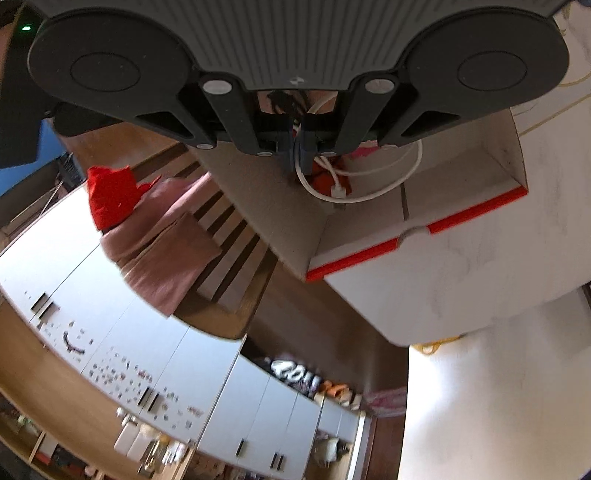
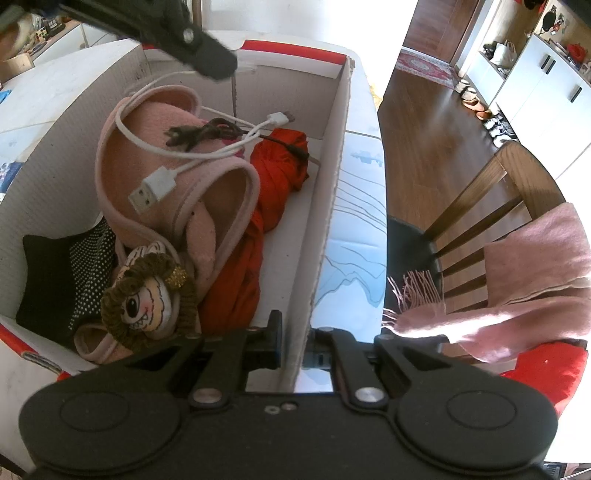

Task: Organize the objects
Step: 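Lift the white cable and carry it into the cardboard box, then open the left gripper to drop the white cable onto the pink towel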

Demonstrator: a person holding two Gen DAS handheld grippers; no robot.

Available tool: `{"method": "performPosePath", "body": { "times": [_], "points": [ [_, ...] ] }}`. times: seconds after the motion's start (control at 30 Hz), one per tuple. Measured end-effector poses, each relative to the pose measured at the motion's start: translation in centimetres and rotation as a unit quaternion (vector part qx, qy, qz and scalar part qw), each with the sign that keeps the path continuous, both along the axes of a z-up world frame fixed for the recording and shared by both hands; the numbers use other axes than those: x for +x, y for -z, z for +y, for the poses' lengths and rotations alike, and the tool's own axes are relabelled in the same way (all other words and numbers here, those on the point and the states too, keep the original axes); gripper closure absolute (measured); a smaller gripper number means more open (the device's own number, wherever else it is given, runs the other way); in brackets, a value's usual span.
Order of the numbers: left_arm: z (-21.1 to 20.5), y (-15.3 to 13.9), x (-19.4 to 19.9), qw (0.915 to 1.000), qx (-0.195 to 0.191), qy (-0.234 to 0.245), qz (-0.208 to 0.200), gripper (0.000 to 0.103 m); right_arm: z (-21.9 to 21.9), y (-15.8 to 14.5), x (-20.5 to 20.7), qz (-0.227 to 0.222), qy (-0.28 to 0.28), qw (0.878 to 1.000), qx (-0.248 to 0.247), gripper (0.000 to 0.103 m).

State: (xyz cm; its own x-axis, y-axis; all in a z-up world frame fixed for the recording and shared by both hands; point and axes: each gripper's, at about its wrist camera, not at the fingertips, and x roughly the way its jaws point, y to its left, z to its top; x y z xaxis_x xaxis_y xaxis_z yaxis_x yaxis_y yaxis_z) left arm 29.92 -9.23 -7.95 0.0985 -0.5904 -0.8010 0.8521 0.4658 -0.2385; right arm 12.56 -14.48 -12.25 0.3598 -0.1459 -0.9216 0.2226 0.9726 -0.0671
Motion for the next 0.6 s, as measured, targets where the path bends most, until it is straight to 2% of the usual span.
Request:
{"method": "performPosePath", "body": {
  "times": [0.27,0.37,0.43,0.6],
  "points": [
    [-0.6,1.9,0.5,0.9993,0.035,0.0,0.008,0.099,-0.1,0.1,-0.2,-0.001,0.001,1.0,0.002,0.096],
    [-0.5,2.2,0.6,0.9991,0.04,-0.003,0.011,0.094,-0.1,0.1,-0.2,-0.001,0.001,1.0,0.003,0.096],
    [-0.5,2.3,0.7,0.9989,0.044,-0.007,0.012,0.086,-0.1,0.1,-0.2,-0.001,0.002,1.0,0.003,0.096],
    [0.0,2.1,0.7,0.9991,0.039,-0.009,0.015,0.085,-0.1,0.2,-0.2,0.0,0.001,1.0,0.003,0.096]
  ]
}}
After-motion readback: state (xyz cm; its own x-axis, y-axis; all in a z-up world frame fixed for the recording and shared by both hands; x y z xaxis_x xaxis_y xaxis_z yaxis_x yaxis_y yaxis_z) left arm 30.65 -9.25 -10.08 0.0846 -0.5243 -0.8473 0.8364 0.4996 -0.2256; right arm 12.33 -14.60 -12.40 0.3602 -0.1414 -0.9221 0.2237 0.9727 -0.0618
